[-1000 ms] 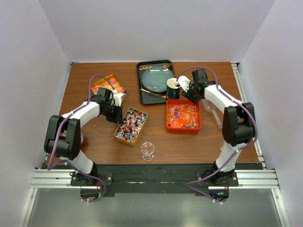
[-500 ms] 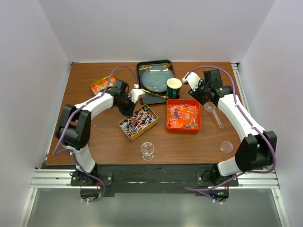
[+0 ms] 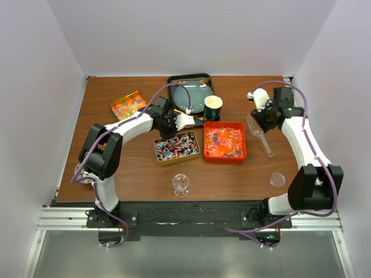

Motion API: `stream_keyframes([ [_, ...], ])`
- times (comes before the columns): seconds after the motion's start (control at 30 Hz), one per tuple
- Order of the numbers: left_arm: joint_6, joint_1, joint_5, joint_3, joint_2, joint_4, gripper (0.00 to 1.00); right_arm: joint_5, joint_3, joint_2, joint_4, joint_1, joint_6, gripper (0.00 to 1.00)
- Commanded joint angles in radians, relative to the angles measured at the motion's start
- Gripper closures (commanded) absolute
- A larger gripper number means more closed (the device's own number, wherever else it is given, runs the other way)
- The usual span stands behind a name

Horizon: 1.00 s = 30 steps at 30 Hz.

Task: Pack the candies
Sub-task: Move the storage box to the center of the board, then pick up the spatula from the center of the board.

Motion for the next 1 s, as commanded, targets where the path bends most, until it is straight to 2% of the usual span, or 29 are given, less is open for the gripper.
stream_keyframes([
  [0.0,0.089,-0.036,0.020,0.076,0.017,0.095,1.00,-0.072,-0.048,0.025,-0.051,-0.116,-0.030,0.45],
  [0.17,0.109,-0.056,0.037,0.073,0.020,0.155,0.99,-0.150,-0.100,0.062,-0.042,-0.205,-0.098,0.41],
  [0.23,0.112,-0.064,0.036,0.079,0.028,0.166,0.96,-0.170,-0.114,0.065,-0.024,-0.216,-0.119,0.40],
  [0.27,0.111,-0.064,0.027,0.085,0.031,0.166,0.93,-0.199,-0.125,0.066,-0.019,-0.217,-0.127,0.40],
  [0.4,0.094,-0.064,-0.019,0.104,0.039,0.149,0.71,-0.258,-0.154,0.074,0.002,-0.217,-0.153,0.39],
  [0.5,0.071,-0.061,-0.050,0.075,-0.008,0.144,0.60,-0.267,-0.168,0.108,0.038,-0.217,-0.155,0.38],
  [0.63,0.022,-0.058,-0.067,-0.005,-0.113,0.154,0.52,-0.276,-0.177,0.160,0.086,-0.219,-0.159,0.39],
  [0.77,-0.127,-0.055,-0.085,-0.024,-0.212,0.147,0.44,-0.250,-0.189,0.212,0.154,-0.217,-0.126,0.39],
  [0.87,-0.222,-0.053,-0.082,-0.014,-0.272,0.125,0.41,-0.230,-0.195,0.246,0.191,-0.217,-0.107,0.42],
  [0.97,-0.322,-0.050,-0.092,0.013,-0.312,0.114,0.40,-0.209,-0.189,0.238,0.203,-0.217,-0.098,0.58],
])
